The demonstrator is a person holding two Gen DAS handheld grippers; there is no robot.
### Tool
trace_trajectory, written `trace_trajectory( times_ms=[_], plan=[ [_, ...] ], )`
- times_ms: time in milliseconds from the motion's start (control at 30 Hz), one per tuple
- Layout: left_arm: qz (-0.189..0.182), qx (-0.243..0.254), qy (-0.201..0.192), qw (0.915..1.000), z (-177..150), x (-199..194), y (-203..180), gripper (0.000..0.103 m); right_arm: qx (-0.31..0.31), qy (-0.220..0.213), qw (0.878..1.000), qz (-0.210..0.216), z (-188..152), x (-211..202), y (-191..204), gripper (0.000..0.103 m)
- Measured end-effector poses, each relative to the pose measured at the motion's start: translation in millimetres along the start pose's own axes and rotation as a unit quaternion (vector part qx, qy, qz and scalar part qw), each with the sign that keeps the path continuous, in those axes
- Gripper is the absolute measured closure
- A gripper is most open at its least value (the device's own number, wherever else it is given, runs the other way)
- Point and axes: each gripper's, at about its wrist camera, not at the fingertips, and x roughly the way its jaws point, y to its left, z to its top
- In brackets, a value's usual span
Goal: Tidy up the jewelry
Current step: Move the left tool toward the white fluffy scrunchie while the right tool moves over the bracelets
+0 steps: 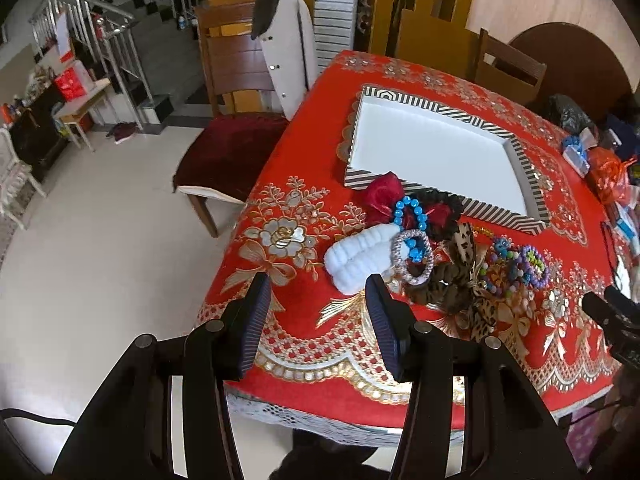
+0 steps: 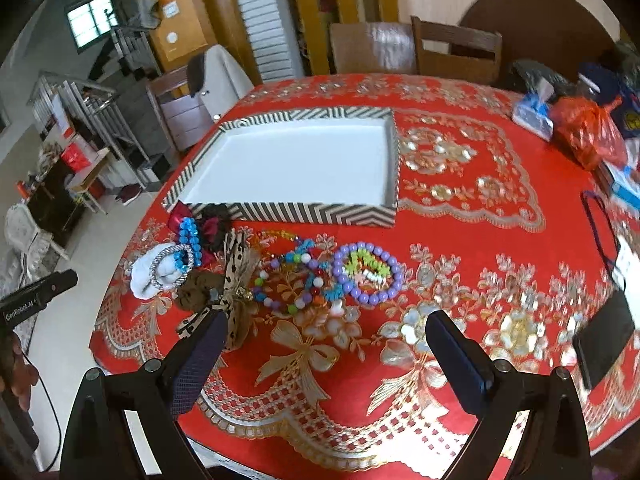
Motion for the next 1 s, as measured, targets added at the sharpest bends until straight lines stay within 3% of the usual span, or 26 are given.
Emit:
trace_trajectory(
  times_ms=[233,500,1000],
  plan=[
    [-0.045,0.052,0.024,0.9973,-7.2,17.8,14.5,0.054,-0.004,-0.013,1.0,-0.019,-1.2,-3.4,30.7,0.004],
    [-0.081,0.067,0.033,0.994,-6.7,29.3,16.2,0.049,-0.052,-0.001,0.998,-0.023,-11.5,5.8,73.0,0.005],
    [-0.092,0.1,0.043,0.9898,6.4,58.5,-5.7,0.049,-0.037,0.019,0.998,0.037,14.7,38.0,55.1,0.005]
  ],
)
